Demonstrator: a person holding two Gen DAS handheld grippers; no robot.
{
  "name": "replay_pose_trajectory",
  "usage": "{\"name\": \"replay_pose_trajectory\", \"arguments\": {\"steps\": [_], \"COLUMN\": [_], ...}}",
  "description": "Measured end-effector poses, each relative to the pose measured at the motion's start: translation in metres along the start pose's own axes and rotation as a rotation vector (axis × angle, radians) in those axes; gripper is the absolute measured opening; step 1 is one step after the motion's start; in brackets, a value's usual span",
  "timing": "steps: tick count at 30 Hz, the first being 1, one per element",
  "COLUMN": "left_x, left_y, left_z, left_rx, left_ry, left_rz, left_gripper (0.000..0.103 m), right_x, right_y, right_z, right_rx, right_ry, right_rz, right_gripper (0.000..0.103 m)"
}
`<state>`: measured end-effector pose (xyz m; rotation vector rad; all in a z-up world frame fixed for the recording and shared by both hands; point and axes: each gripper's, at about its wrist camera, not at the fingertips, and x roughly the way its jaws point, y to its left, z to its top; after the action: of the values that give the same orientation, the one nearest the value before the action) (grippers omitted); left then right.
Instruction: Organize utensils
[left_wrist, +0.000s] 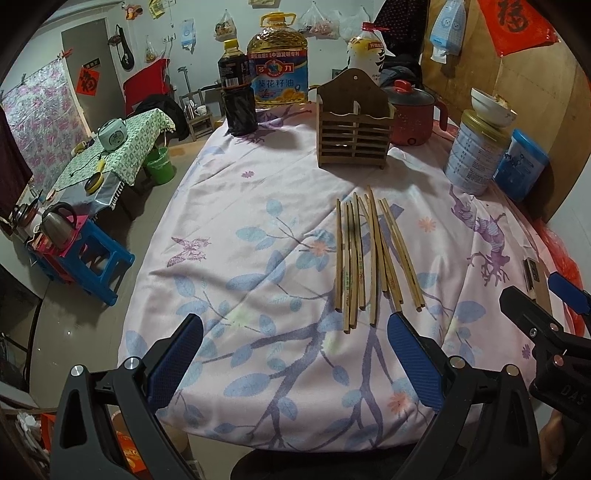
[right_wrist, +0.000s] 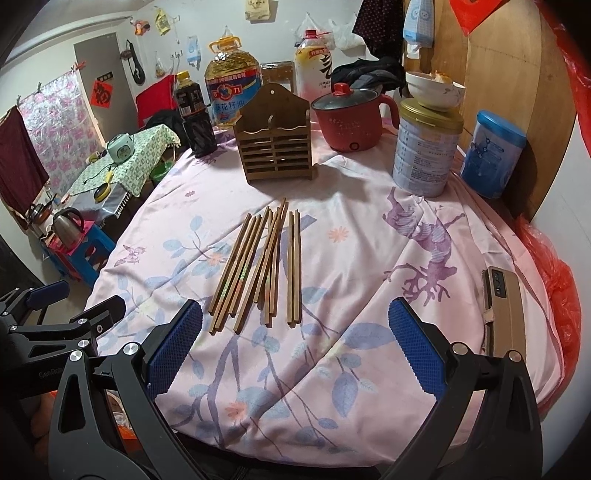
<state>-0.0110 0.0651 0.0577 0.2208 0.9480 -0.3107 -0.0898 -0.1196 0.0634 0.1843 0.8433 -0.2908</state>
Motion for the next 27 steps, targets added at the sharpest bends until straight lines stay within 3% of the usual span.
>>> {"name": "replay_pose_trajectory", "arguments": {"steps": [27], "left_x": [-0.0056], "left_y": [-0.0074], "left_z": [-0.0055], "left_rx": [0.018], "left_ry": [-0.038], "left_rz": [0.025], "left_gripper": [0.098], "right_x": [-0.0054], "right_y": [-0.0059], "right_z": [-0.0037], "right_rx": [0.006], "right_ry": [-0.009], "right_rz": [0.001], "right_gripper": [0.097]}}
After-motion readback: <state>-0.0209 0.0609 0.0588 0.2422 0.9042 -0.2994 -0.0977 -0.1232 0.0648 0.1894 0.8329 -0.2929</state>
